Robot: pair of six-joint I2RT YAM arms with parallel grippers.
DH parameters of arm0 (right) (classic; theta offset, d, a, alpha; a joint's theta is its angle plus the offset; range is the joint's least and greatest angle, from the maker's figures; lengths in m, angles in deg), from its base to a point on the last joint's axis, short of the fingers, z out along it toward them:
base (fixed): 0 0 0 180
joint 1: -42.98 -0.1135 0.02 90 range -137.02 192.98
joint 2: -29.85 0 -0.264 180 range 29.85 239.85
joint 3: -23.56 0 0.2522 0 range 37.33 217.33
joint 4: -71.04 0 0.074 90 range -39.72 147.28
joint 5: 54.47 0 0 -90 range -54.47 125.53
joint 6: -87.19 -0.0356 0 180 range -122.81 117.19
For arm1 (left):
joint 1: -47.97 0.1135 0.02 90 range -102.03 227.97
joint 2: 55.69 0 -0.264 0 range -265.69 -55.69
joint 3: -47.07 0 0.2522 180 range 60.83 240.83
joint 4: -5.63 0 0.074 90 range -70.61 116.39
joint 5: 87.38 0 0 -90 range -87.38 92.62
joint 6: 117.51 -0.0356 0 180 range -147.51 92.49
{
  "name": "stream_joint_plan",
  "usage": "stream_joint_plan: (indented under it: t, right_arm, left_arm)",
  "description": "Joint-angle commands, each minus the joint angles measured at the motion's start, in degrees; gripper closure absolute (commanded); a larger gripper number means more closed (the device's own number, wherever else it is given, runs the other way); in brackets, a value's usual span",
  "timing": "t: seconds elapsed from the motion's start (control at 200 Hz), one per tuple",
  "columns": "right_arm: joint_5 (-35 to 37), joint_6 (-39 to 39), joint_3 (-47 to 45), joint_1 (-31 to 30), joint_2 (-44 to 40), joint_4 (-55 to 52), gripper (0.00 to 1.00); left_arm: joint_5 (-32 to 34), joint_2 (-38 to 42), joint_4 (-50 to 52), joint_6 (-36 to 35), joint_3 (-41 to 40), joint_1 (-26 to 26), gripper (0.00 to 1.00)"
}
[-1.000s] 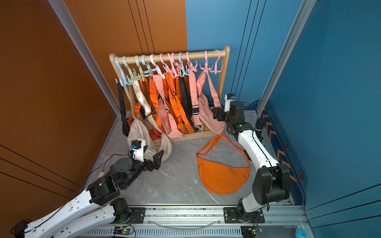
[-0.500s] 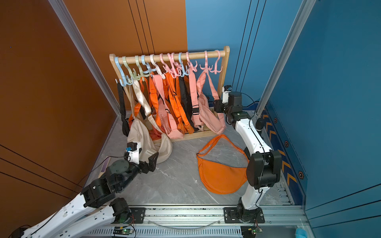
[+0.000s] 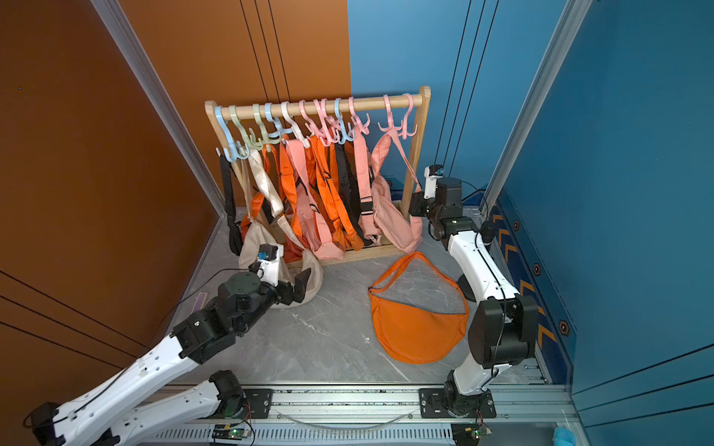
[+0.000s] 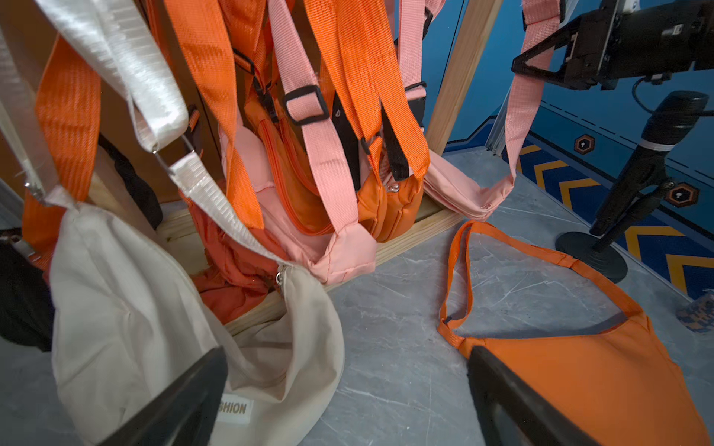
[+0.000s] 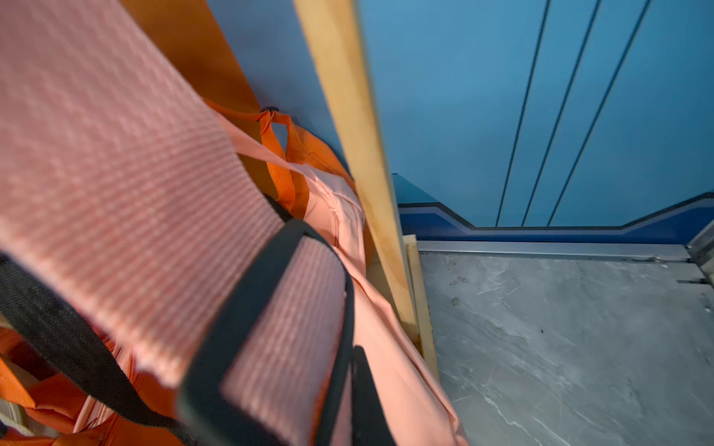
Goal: Take the bag off the hook
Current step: Pick up the bag from the hook.
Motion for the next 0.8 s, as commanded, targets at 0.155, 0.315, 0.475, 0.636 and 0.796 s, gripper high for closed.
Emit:
stream_joint_plan:
  t: [0.155, 0.315, 0.475, 0.636, 0.796]
  right_arm:
    - [-0.2, -4.8, -2.2, 4.1, -4.4, 0.2, 1.0]
    - [-0.9, -6.4, -2.1, 5.7, -5.3, -0.4, 1.0]
    - [-2.7, -8.7, -1.3, 7.0, -5.3, -0.3, 1.0]
    - [-3.8, -10.7, 0.0, 7.1, -5.2, -1.2, 1.0]
    - [-4.8, -11.9, 0.9, 7.0, -5.3, -1.5, 1.0]
  left_arm:
    - [-10.1, -15.8, -7.9, -5.1, 15.8, 3.5, 0.02]
    - [-12.8, -25.5, -9.0, -7.3, 26.1, 3.7, 0.02]
    - [-16.0, -35.6, -8.8, -9.3, 38.0, 4.1, 0.0]
    - [-22.1, -46.7, -6.6, -10.6, 51.2, 5.4, 0.04]
    - [-28.1, -57.2, -2.6, -10.8, 65.2, 6.9, 0.05]
